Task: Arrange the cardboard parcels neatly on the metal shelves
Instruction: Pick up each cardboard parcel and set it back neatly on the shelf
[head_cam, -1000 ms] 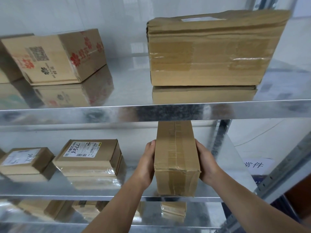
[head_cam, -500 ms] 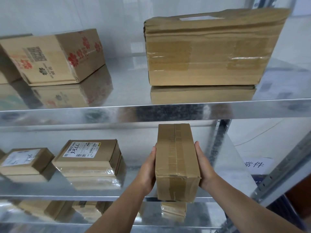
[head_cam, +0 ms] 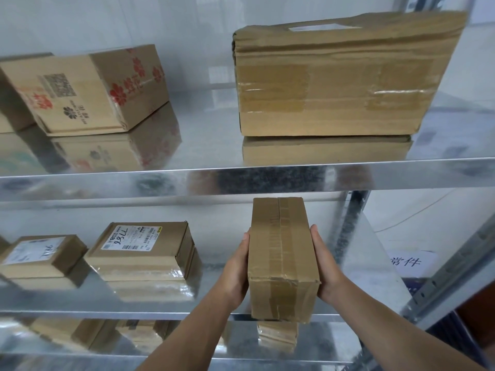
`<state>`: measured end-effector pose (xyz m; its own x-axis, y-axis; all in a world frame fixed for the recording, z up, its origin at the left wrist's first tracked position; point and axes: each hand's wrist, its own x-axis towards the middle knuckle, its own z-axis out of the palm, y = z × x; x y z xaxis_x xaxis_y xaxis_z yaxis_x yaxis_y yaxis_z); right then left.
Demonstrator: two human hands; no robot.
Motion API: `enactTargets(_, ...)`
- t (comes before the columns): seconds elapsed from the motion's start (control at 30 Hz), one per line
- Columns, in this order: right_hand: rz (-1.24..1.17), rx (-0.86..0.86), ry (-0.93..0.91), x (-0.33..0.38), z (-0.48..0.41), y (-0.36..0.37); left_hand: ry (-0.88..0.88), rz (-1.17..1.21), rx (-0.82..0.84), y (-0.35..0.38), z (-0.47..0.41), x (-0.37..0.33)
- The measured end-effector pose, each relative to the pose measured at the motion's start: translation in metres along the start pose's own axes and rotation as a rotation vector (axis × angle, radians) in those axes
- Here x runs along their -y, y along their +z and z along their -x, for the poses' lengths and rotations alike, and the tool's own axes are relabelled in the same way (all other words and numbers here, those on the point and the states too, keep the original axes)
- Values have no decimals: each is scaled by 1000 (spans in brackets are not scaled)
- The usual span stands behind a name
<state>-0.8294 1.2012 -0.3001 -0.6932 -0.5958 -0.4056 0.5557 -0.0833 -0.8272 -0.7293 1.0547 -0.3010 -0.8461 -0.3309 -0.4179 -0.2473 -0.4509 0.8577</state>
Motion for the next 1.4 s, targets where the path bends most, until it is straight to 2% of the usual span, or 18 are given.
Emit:
enactTargets(0.17, 7, -10, 10, -1, 0, 0, 36, -27, -4, -2, -1, 1)
enactTargets(0.3, 17, -3, 11, 0, -3, -3, 96, -173, -31, -5, -1, -2)
enactTargets(0.6, 301, -20, -23, 8, -8, -4, 124, -270, -40, -11, -7, -11)
enactTargets(1.07, 203, -17, -148, 13, -10, -8, 215, -110, -67, -13, -5, -12)
enactTargets(1.4, 159, 30, -198, 11, -9, -10, 202, -145, -49, -8, -2, -12)
